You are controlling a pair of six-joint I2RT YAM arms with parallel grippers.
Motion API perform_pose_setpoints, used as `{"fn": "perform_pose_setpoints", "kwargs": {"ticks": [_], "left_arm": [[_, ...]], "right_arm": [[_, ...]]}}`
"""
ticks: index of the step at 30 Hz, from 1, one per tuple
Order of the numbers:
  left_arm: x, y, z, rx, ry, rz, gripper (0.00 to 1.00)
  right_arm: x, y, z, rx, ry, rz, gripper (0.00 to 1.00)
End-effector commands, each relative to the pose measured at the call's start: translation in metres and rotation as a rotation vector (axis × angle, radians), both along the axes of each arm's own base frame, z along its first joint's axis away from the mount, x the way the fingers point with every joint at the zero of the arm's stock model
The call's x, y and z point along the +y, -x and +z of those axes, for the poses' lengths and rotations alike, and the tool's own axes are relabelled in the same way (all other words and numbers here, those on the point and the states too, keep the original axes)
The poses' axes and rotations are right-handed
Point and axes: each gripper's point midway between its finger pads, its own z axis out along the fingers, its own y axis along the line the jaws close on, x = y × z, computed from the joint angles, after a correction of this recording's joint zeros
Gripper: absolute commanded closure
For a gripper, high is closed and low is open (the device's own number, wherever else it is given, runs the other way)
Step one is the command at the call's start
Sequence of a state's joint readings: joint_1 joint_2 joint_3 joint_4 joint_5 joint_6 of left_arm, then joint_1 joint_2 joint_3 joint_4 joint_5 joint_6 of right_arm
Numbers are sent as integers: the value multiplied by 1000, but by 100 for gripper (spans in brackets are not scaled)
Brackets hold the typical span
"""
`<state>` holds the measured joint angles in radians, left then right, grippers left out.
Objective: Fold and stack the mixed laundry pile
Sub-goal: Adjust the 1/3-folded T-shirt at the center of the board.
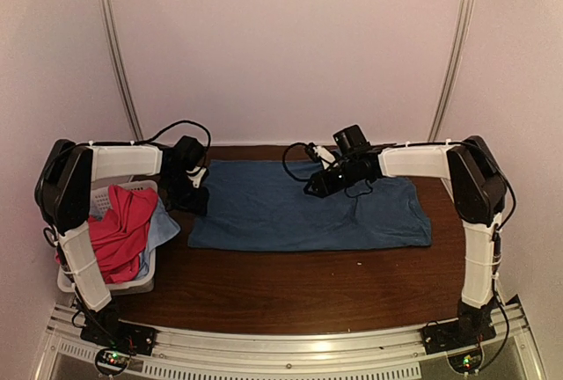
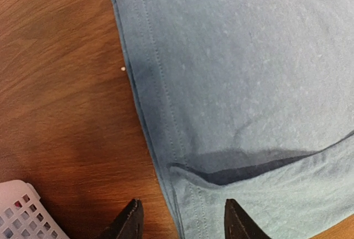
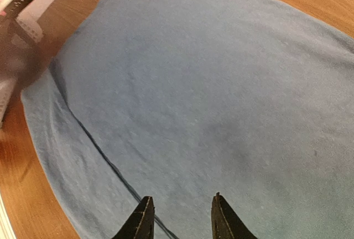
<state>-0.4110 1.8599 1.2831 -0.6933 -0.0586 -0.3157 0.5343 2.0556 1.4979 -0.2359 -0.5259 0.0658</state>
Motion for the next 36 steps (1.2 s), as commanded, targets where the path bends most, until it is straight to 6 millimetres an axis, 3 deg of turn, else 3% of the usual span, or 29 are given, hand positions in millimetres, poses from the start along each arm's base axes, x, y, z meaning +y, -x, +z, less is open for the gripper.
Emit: {"fn": "perform_pose_setpoints", "kwargs": {"ticks": [1,6,13,20,28,33,36], "left_arm": [[-8,-9,7,-33,48,-7,49],[-9,-11,9,-38,52,-4,49],[-10,-11,8,-33,56,-6,49],[-10,-8,3,-20,55,-7,49],[-12,-9,3,-18,61,-11,48],[-12,-9,2,-15,60,-11,48],[-10,-10,3,-18,52,-9,48]], "right_arm": [[-47,-20,-5,-31,177,-147,64],[-120,-40,2,-48,297,-398,62],[-159,-54,-12,-39,418,-462,61],[-157,-58,-36,6,433,-396,55],[-151,-52,-61,74,463,-316,58],[-154,-53,-61,68,477,-324,76],[-155,-55,-56,59,475,-337,99]]}}
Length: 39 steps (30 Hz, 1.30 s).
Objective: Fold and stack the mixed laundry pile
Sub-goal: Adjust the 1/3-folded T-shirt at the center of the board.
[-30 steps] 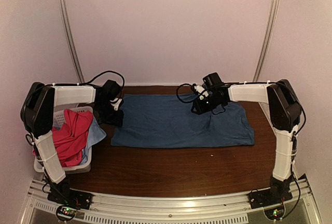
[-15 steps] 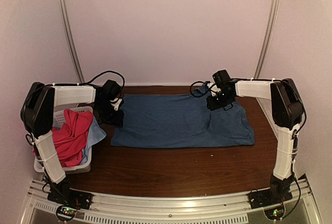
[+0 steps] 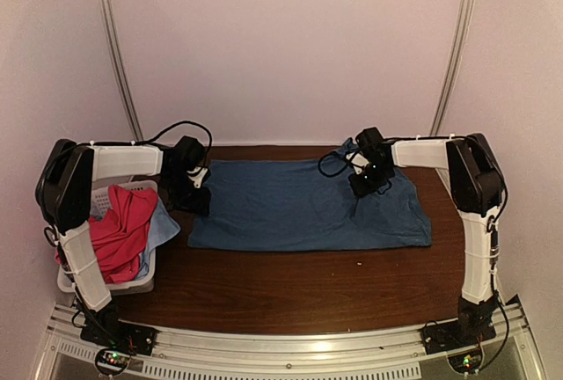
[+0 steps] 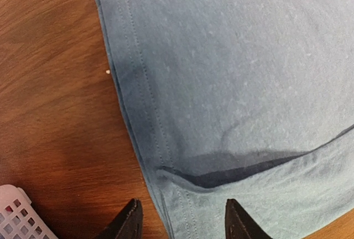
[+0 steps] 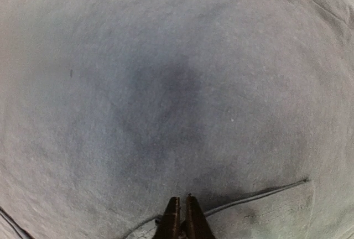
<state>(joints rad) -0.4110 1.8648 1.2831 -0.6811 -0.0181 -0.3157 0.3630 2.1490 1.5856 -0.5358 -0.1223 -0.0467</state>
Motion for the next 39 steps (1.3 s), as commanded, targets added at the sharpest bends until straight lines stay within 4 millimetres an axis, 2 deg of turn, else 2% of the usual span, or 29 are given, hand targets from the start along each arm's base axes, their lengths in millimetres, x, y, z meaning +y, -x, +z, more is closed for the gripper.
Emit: {"fn": "perform_pose_setpoints", "kwargs": {"ticks": [1,6,10,13,17,21,23,25,27,28,31,34,36,39], "left_arm": [[-2,-10,5,-26,11,5,48],[-1,-13,7,-36,5,13,48],[0,-15,8,-44,0,21,48],[0,-16,10,-51,-1,26,48],[2,-18,11,-64,-8,40,48],[-2,-21,15,-87,20,39,48],[-10,-20,17,-95,64,18,48],[-20,-18,20,-103,97,-7,48],[-33,-13,27,-129,110,-50,48],[-41,-10,31,-142,113,-74,48],[-66,3,36,-153,123,-140,49],[-76,19,24,-102,144,-140,50],[-76,29,12,-61,165,-126,52],[-65,40,-5,-23,135,-93,53]], "right_arm": [[-3,-9,14,-32,0,-19,100],[-2,-13,33,-105,-37,-43,100],[-14,-23,48,-184,-26,-95,100],[-23,-30,53,-210,-25,-140,100],[-30,-32,44,-198,-16,-169,100],[-28,-27,27,-144,-5,-151,100],[-28,-23,21,-107,2,-143,81],[-28,-18,24,-95,0,-142,62],[-30,-12,39,-110,-16,-157,49],[-31,-9,50,-126,-30,-163,45],[-35,11,79,-164,-89,-197,43],[-44,36,91,-173,-129,-241,44],[-49,55,80,-129,-134,-270,48],[-60,80,51,-63,-122,-322,50]]}}
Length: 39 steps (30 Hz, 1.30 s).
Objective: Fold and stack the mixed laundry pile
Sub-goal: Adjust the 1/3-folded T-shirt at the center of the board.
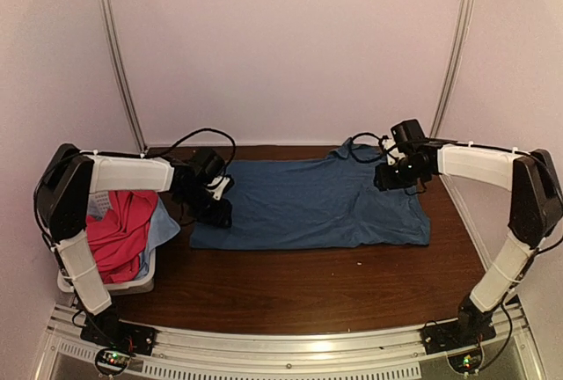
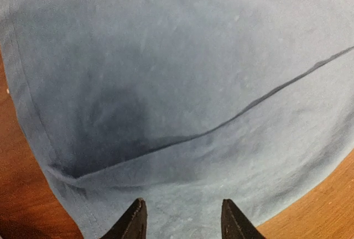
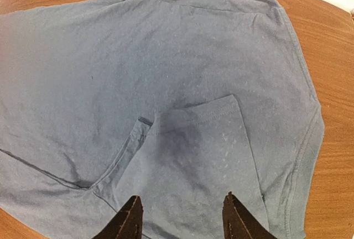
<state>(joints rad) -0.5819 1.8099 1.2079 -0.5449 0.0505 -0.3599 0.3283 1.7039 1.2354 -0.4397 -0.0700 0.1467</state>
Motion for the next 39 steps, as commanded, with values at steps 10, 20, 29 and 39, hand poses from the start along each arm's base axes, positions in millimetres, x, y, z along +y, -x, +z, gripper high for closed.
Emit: {"fn": "perform_pose_setpoints", "kwargs": {"ticks": [10,20,29,39], "left_arm": [[40,39,-52,146,-102,104,53],[76,73,-67,192,-204,169,53],[33,36,6,-43,-90,72,39],[29,-100,123,-327,120,155,30]], "right_arm": [[-67,84,-120,350,-16,-252,54],[-81,158,-119,401,-106,-412,51],[-71,140,-47,178,-207,-340,48],[-92,-3,27,-135,-106,-283,40]]}}
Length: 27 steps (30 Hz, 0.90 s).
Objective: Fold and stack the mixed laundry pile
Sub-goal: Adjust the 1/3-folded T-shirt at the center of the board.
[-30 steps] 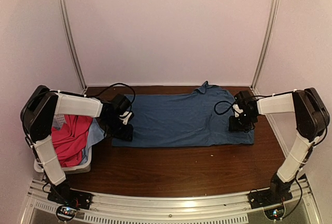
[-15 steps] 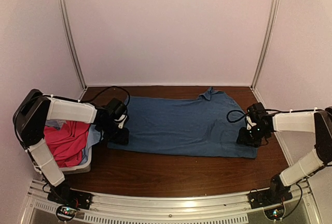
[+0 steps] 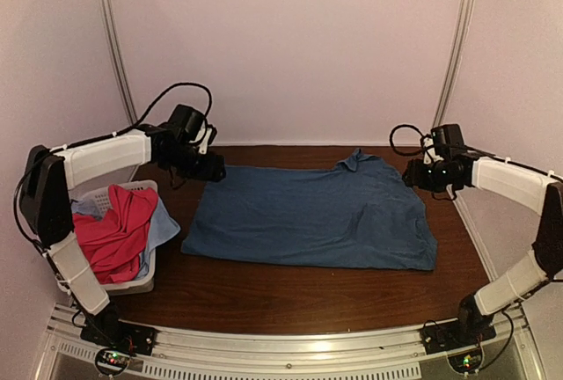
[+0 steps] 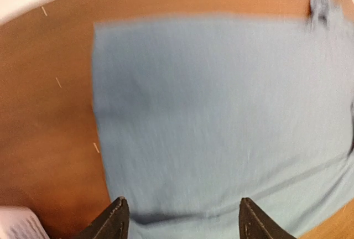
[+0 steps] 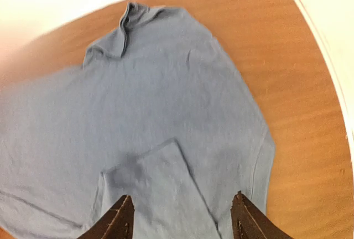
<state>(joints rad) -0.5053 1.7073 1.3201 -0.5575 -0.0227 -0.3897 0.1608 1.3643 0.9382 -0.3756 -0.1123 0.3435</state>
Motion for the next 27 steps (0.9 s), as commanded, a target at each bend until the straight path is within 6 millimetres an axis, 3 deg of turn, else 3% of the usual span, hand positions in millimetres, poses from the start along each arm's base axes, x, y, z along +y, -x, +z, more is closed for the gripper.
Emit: {"fn": "perform_pose_setpoints", "kwargs": {"ticks": [1,3,6,10,12,17,21,27], "left_arm": [[8,-62,50,-160,58,24,30],[14,-84,61,-213,59,32,29],[11,-107,63,-225,60,-16,28],[-10,-124,45,-164,95,-88,30],[-15,-127,41,-157,120,-92,31],[-16,-123,31,-130,144,-75,32],[-11,-119,26,-120,126,-62,32],[-8,-115,20,-109,116,-55,32]], "right_arm": [[-15,-68,-1,-42,86,3,41],[-16,-99,1,-64,99,13,42],[-9,-136,-13,-64,113,78,45],[31,-166,-28,-59,-35,221,52],[53,-176,-35,-57,-111,264,53],[81,-200,-63,-14,-189,274,53],[95,-216,-83,-1,-242,275,54],[104,-236,-92,-8,-263,265,56]]}}
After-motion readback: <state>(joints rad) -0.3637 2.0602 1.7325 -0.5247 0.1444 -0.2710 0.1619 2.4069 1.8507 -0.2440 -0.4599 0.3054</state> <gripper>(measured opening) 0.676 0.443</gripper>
